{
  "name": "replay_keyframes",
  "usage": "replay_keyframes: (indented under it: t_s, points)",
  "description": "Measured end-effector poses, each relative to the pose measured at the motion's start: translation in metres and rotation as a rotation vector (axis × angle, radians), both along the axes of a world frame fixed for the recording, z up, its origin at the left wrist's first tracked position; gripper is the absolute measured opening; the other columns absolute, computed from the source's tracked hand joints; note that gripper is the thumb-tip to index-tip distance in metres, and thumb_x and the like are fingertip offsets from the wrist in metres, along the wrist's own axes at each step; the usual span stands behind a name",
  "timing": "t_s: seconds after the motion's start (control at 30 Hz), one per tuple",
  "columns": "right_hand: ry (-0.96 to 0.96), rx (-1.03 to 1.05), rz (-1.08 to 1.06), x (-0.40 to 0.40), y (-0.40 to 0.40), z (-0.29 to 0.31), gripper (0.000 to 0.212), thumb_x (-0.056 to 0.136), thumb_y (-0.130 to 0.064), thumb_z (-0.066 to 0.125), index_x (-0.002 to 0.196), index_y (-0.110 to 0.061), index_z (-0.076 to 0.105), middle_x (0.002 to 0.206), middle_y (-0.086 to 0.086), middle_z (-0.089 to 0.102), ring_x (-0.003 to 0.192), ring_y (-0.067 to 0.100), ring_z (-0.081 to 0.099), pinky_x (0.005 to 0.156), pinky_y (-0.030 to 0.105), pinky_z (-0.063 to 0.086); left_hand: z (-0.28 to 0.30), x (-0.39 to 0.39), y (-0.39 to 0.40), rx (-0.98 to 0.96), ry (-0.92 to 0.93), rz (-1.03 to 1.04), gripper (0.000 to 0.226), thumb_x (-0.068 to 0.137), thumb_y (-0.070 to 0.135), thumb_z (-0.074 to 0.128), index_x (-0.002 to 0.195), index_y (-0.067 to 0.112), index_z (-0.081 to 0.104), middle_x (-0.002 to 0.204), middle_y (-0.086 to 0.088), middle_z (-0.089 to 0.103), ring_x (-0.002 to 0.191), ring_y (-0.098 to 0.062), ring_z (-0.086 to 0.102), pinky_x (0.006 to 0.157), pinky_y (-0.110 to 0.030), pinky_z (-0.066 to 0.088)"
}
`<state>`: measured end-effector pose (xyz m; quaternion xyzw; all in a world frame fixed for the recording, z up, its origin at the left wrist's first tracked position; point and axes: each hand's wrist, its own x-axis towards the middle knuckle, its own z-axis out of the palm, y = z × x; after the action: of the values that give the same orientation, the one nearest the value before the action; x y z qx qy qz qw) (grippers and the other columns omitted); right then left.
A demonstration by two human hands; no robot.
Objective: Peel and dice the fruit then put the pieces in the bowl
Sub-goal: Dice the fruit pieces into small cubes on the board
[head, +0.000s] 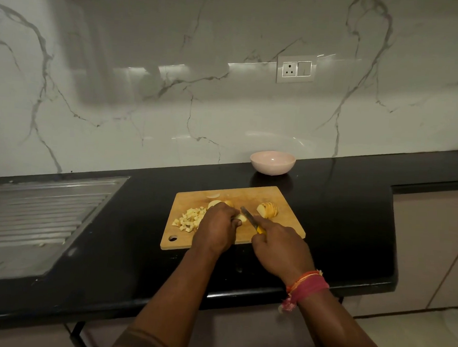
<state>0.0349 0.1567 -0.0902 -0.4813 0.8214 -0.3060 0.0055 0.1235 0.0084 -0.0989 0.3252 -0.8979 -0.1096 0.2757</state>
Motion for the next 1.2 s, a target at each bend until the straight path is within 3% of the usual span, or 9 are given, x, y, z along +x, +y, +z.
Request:
replay_keyframes:
  t_s: [0.1, 0.27, 0.5, 0.63, 0.77, 0.93, 1.1, 1.2]
  points:
    - [0.005, -0.002, 0.012, 0.007, -0.004, -0.001, 0.051, 0.096, -0.033, 0.045, 0.146, -0.044, 0.044, 0.086, -0.005, 0.065, 0.073, 0.011, 0.059, 0.057, 0.027, 0.046, 0.001, -0.003, -0.003, 0.024, -0.024, 0.012, 0.022, 0.097, 0.026, 0.066, 0.116, 0.018, 0.076, 0.106, -0.003, 0.069, 0.092, -0.017, 0.063, 0.080, -0.031, 0.051]
    - [0.024, 0.011, -0.002, 0.014, -0.012, -0.003, 0.053, 0.095, -0.035, 0.044, 0.147, -0.042, 0.043, 0.089, -0.002, 0.068, 0.075, 0.015, 0.062, 0.064, 0.030, 0.052, 0.004, -0.006, -0.004, 0.053, -0.016, 0.009, 0.021, 0.096, 0.021, 0.067, 0.115, 0.022, 0.077, 0.110, -0.001, 0.072, 0.096, -0.017, 0.066, 0.084, -0.030, 0.052]
    - [0.036, 0.049, 0.041, 0.016, -0.020, 0.005, 0.048, 0.096, -0.034, 0.043, 0.144, -0.038, 0.046, 0.080, -0.004, 0.058, 0.072, 0.016, 0.058, 0.060, 0.029, 0.045, 0.002, -0.006, -0.002, 0.034, 0.000, 0.020, 0.019, 0.095, 0.019, 0.067, 0.110, 0.023, 0.079, 0.105, -0.001, 0.074, 0.089, -0.015, 0.066, 0.077, -0.026, 0.050]
    - [0.107, 0.088, 0.013, 0.019, 0.001, -0.005, 0.057, 0.096, -0.036, 0.041, 0.153, -0.036, 0.034, 0.081, -0.004, 0.060, 0.071, 0.014, 0.058, 0.060, 0.031, 0.046, 0.002, -0.008, -0.001, 0.046, 0.013, 0.050, 0.016, 0.095, 0.022, 0.068, 0.104, 0.023, 0.081, 0.101, 0.000, 0.074, 0.086, -0.014, 0.065, 0.077, -0.028, 0.052]
    - [0.067, 0.045, 0.013, 0.021, 0.018, -0.008, 0.057, 0.096, -0.036, 0.043, 0.152, -0.040, 0.034, 0.077, -0.008, 0.057, 0.067, 0.006, 0.055, 0.058, 0.029, 0.047, -0.002, -0.005, -0.002, 0.040, 0.043, 0.055, 0.019, 0.096, 0.026, 0.067, 0.111, 0.020, 0.078, 0.111, -0.001, 0.069, 0.098, -0.017, 0.063, 0.087, -0.030, 0.049]
    - [0.016, -0.046, 0.006, 0.022, 0.020, -0.005, 0.057, 0.096, -0.033, 0.046, 0.151, -0.041, 0.036, 0.073, -0.009, 0.057, 0.063, 0.006, 0.055, 0.053, 0.025, 0.044, -0.006, 0.000, -0.003, 0.050, 0.049, 0.037, 0.016, 0.096, 0.030, 0.065, 0.100, 0.019, 0.075, 0.103, -0.002, 0.063, 0.095, -0.019, 0.061, 0.081, -0.033, 0.048]
    - [0.015, -0.031, 0.029, 0.023, 0.004, -0.002, 0.055, 0.096, -0.033, 0.045, 0.150, -0.041, 0.038, 0.080, -0.006, 0.064, 0.068, 0.009, 0.058, 0.058, 0.029, 0.050, -0.006, 0.000, -0.004, 0.057, 0.027, 0.043, 0.024, 0.098, 0.025, 0.064, 0.119, 0.019, 0.074, 0.114, -0.004, 0.063, 0.104, -0.020, 0.061, 0.092, -0.035, 0.050]
    - [0.018, -0.009, 0.031, 0.025, -0.008, 0.001, 0.053, 0.097, -0.033, 0.046, 0.149, -0.037, 0.041, 0.088, -0.002, 0.066, 0.071, 0.013, 0.057, 0.056, 0.027, 0.042, -0.004, -0.002, -0.005, 0.058, 0.024, 0.038, 0.026, 0.098, 0.026, 0.064, 0.121, 0.020, 0.074, 0.115, -0.004, 0.066, 0.102, -0.018, 0.063, 0.091, -0.033, 0.051]
